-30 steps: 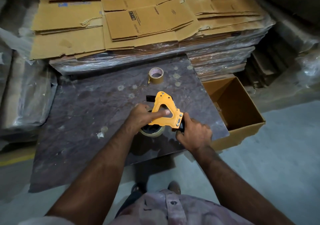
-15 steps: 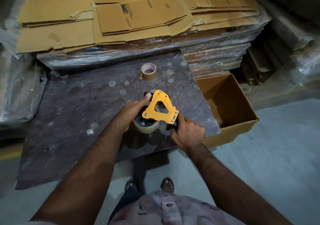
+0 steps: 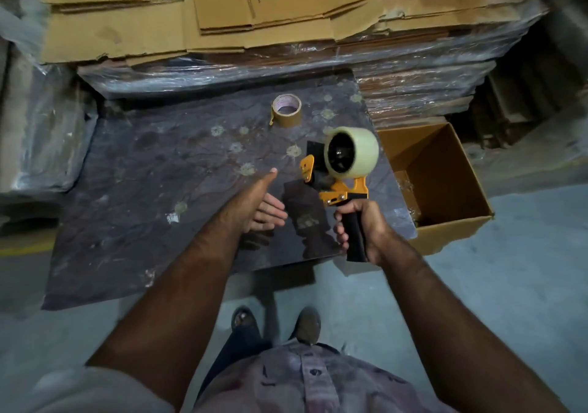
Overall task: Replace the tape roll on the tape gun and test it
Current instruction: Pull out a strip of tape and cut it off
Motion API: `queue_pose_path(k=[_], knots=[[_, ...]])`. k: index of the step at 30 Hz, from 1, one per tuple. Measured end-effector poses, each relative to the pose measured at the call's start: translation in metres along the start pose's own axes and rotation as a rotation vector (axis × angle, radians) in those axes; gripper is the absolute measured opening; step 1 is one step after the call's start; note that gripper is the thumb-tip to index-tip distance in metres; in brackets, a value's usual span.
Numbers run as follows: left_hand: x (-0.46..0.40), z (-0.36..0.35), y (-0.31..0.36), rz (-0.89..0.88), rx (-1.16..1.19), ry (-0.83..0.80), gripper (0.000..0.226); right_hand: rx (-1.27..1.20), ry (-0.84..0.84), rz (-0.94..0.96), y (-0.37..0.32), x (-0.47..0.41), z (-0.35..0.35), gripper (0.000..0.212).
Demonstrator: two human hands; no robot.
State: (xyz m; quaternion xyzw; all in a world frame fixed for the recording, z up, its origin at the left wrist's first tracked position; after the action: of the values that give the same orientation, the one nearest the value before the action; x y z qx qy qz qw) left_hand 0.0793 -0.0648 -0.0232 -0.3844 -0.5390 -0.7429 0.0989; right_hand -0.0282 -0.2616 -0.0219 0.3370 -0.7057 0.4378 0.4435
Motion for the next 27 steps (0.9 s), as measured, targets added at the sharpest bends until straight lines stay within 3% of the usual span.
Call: queue_pose_path(k=[4, 7, 12, 16, 21, 24, 27], knots=[[-0.003, -0.02, 0.0, 0.086, 0.003, -0.121, 0.099, -0.058, -0.149, -0.032, 0.003, 0.002, -0.005, 0.019], [-0.01, -0.035, -0.002, 0.137, 0.016, -0.176, 0.091, -0.067, -0.206, -0.042, 0.006, 0.004, -0.005, 0.019], [-0.031, -0.044, 0.0, 0.147, 0.075, -0.133, 0.075, -0.025, -0.217, -0.044, 0.011, 0.003, 0.001, 0.014], [-0.048, -0.048, 0.0, 0.131, -0.032, -0.119, 0.033, -0.012, -0.205, -0.047, 0.014, 0.007, 0.01, 0.014], [-0.062, -0.055, 0.013, 0.013, 0.027, -0.08, 0.004, 0.079, -0.023, 0.019, 0.015, 0.003, 0.036, 0.033], [-0.074, -0.07, 0.037, -0.146, 0.007, -0.111, 0.018, 0.16, 0.13, 0.143, 0.015, 0.004, 0.06, 0.034], [-0.094, -0.101, 0.058, -0.348, -0.27, -0.149, 0.021, 0.095, 0.255, 0.199, 0.027, -0.001, 0.09, 0.022]])
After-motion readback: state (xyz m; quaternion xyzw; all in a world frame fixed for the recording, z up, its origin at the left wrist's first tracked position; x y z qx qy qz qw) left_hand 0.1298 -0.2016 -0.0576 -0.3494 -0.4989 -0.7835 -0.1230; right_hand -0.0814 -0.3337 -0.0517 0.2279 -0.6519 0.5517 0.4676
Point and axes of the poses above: each hand's wrist, its own x-axis away from the middle knuckle, its own z-axis out of the back of the hand, y = z × x, the point moved 7 cm from there along -x, towards the middle knuckle, and after that the axes turned 14 degrees about -z, right-handed, at the moved point
